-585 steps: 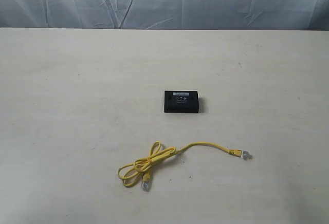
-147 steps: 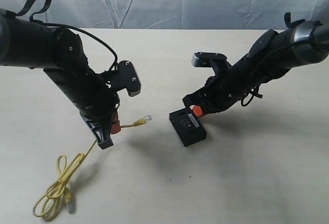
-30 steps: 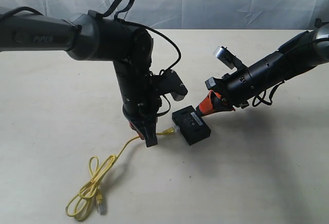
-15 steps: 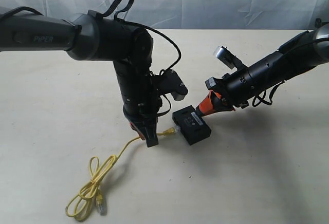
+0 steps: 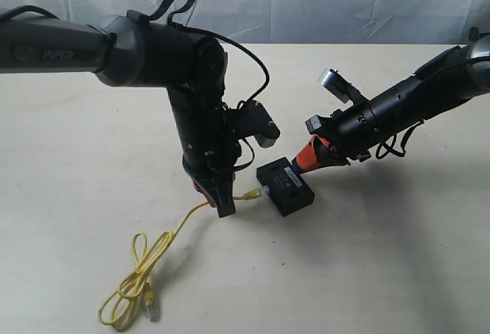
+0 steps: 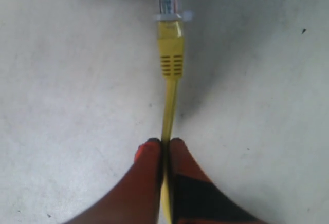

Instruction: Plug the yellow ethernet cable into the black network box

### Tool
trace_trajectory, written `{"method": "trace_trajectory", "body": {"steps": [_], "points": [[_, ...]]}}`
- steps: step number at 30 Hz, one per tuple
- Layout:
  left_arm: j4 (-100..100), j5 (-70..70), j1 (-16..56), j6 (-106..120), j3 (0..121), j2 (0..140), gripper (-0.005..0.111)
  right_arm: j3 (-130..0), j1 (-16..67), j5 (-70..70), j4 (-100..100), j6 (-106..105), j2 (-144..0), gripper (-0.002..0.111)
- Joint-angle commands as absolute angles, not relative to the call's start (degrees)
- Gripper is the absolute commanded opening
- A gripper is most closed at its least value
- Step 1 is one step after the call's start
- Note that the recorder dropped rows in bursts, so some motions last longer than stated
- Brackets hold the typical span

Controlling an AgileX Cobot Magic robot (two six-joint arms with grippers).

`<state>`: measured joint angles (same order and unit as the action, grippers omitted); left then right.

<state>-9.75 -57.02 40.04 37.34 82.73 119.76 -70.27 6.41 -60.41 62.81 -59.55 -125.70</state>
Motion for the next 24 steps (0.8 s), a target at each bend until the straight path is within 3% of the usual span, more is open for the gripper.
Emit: {"method": "trace_trajectory", "body": {"steps": [1, 24], "points": [[-10.34, -56.50, 40.24, 36.99, 83.01, 119.04, 0.000, -70.43, 6.40, -60.75, 63.05, -59.99, -125.60, -0.001], [-12.21, -56.02, 40.24, 40.62, 83.01, 119.95, 0.000, -70.43, 6.40, -60.87, 63.05, -59.99, -125.60, -0.001]]}}
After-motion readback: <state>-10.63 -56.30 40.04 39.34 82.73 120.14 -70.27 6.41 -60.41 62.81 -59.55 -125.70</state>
